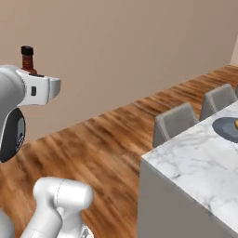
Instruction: Move the hot dog bun to the plate on the dining table and place the condiment next to that plate. Then navigate to the fridge and take the sausage and place it on the plate as well.
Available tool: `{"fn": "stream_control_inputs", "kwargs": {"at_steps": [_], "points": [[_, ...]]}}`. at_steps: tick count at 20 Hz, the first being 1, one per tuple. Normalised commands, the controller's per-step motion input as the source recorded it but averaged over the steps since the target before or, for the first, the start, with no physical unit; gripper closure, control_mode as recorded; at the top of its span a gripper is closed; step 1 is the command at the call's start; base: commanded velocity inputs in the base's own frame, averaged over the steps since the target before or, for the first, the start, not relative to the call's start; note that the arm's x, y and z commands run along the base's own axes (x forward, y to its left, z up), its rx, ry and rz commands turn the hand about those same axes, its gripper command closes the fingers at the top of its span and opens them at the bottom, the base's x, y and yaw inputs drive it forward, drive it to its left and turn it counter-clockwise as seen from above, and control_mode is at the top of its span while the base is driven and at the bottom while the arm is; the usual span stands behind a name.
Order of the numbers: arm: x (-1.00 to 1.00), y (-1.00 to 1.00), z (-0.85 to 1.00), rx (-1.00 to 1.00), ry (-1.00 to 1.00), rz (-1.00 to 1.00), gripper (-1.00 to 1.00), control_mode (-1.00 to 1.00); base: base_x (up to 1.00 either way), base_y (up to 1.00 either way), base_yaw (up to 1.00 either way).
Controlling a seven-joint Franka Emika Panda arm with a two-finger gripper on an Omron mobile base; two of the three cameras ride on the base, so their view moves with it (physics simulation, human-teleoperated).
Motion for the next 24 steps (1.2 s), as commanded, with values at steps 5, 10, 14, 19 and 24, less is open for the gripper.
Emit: {"fn": "stream_control_inputs", "kwargs": {"at_steps": [5,10,14,19,24], "points": [[0.0,0.0,0.0,0.0,0.0,0.0,1.0,1.0,0.71,0.7,-0.59],[0.0,0.0,0.0,0.0,0.0,0.0,1.0,1.0,0.61,0.68,-0.62],[0.0,0.0,0.0,0.0,0.0,0.0,1.0,1.0,0.57,0.69,-0.65],[0.0,0.0,0.0,0.0,0.0,0.0,1.0,1.0,0.58,0.66,-0.65],[0.0,0.0,0.0,0.0,0.0,0.0,1.0,1.0,0.62,0.63,-0.67]]}}
